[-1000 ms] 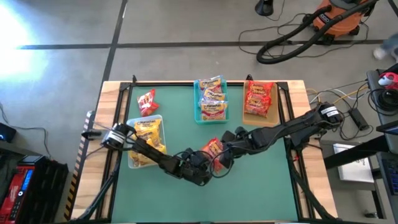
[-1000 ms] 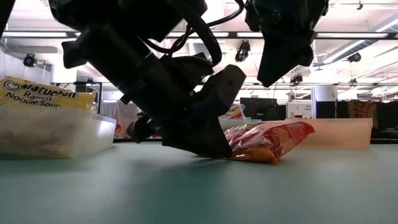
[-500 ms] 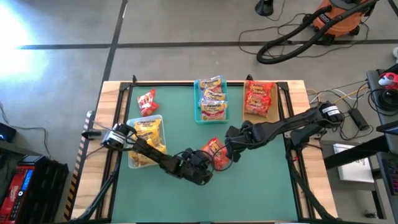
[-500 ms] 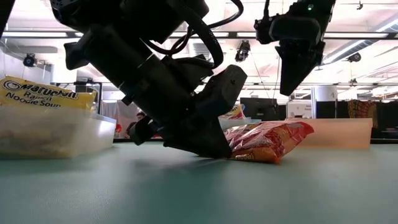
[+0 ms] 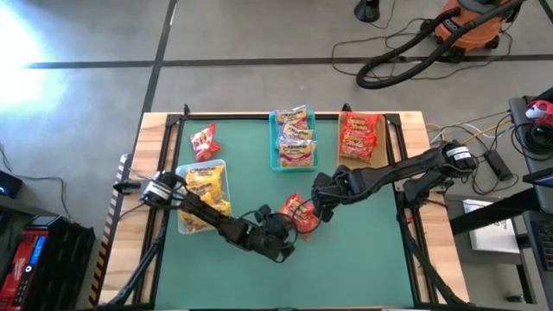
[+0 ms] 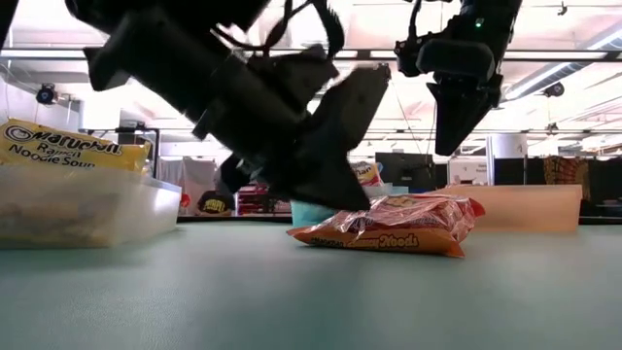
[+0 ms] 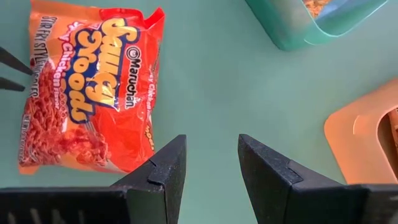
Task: Sort Maruchan noodles
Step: Put the bottom orange noodle pack into the orange bin
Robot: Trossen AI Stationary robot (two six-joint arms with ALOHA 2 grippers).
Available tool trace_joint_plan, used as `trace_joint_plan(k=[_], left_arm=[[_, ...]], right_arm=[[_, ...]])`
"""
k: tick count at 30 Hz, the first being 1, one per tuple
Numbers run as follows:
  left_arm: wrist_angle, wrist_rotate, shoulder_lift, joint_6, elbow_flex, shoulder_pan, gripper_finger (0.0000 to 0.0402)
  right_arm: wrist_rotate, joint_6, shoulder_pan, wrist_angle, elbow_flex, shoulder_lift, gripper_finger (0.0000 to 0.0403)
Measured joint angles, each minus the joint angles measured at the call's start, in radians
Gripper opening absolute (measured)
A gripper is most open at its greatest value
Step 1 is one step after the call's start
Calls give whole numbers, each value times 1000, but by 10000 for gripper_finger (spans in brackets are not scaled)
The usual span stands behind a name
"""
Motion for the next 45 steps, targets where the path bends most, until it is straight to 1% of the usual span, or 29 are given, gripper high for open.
trace_joint_plan(k=[5, 9, 15, 20, 24, 25, 26, 30, 32, 35, 39, 43, 45], left_arm=[[21, -11, 10, -3, 1, 24, 39], [26, 1, 32, -42, 2, 30, 39], [29, 26, 50, -96, 4, 6, 39], [15, 37, 50, -102, 5, -12, 39], [-8, 41, 50, -102, 1, -22, 39], [-13, 42, 50, -102, -5, -24, 39], [-15, 42, 49, -102, -10, -28, 39], [-25, 43, 48, -103, -39, -45, 39], [-20, 45, 48, -116, -50, -48, 39], [-18, 45, 48, -136, -56, -50, 39], [-14, 49, 48, -139, -61, -50, 39], [-10, 44, 61, -151, -63, -52, 39], [-9, 43, 65, -167, -63, -52, 39]], right_arm=[[0, 0, 0, 5, -5, 0, 139], [5, -7, 1, 4, -10, 0, 135], [82, -62, 1, -6, -11, 0, 125], [101, -68, 1, -4, -11, 0, 119], [93, -68, -2, 40, -11, 0, 121], [69, -67, -6, 68, -11, 0, 124], [22, -67, -14, 104, -14, 0, 127], [-253, -66, -60, 295, -59, 0, 144], [-348, -55, -83, 369, -83, 0, 155], [-422, -37, -111, 427, -107, 0, 172], [-499, -13, -138, 443, -136, 0, 196], [-549, 16, -141, 507, -182, 0, 215], [-555, 36, -141, 549, -208, 0, 221]])
